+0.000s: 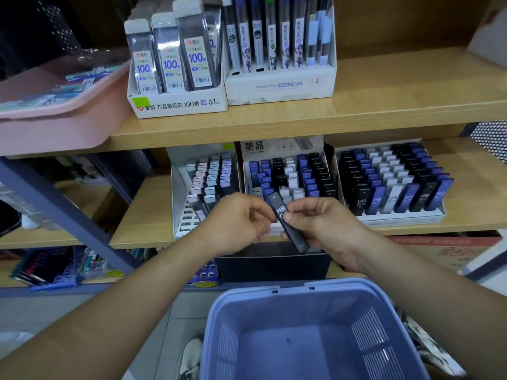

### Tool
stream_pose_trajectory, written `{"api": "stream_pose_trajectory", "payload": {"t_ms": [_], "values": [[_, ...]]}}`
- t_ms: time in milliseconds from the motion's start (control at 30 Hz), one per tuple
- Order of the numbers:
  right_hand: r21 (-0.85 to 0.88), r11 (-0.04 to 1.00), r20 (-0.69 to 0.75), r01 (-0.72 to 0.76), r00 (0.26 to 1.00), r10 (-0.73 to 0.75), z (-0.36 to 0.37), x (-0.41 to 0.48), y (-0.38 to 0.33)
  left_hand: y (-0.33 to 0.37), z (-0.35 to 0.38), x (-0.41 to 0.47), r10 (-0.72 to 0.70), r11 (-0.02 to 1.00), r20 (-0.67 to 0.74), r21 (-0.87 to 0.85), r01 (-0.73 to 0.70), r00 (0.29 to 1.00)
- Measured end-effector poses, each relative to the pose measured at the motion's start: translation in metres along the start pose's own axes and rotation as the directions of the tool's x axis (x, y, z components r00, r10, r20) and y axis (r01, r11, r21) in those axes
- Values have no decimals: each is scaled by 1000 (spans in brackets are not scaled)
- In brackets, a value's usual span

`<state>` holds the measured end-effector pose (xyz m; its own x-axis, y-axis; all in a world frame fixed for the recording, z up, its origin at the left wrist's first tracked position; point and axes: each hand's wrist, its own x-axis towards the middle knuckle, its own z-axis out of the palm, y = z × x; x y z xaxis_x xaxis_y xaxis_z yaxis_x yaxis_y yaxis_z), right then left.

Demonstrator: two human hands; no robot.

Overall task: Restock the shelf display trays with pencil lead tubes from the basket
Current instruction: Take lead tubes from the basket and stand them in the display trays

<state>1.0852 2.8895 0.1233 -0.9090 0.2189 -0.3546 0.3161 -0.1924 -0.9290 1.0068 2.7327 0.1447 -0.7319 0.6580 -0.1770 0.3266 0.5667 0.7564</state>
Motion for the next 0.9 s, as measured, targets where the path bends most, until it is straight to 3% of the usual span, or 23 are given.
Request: {"api": "stream_pose_trajectory", "payload": {"t_ms": [67,167,300,367,433,467,533,567,600,767,900], "values": [[-62,998,7,29,1000,-29,1,-1,0,2,-4,2,-67,974,-65,-219,51,996],[-99,992,16,73,997,-72,-2,-1,1,6,-9,3,-124,869,-19,-485,99,992],[-129,987,24,99,995,-96,-5,2,5,6,-6,8,-74,893,4,-446,68,997],[-131,988,52,86,995,-80,-10,4,2,7,-5,11,-74,899,-51,-435,45,996],[-263,962,93,71,994,-48,-19,4,-5,9,-8,14,-72,917,-130,-398,14,989],[-443,892,108,87,993,-43,-26,4,-8,9,-11,15,-67,934,-178,-356,0,982],[-801,583,118,138,990,-71,-40,7,-11,5,-18,17,-44,969,-291,-246,-30,956],[-889,436,112,141,989,-92,-46,8,-11,2,-22,19,-23,979,-348,-199,-50,937],[-925,357,95,126,990,-103,-53,9,-9,-1,-24,20,-3,983,-398,-169,-71,917],[-967,249,32,44,998,-54,-70,15,3,-11,-23,33,41,982,-523,-138,-132,851],[-963,268,18,31,999,-50,-72,20,12,-11,-19,43,84,976,-559,-122,-182,825]]}}
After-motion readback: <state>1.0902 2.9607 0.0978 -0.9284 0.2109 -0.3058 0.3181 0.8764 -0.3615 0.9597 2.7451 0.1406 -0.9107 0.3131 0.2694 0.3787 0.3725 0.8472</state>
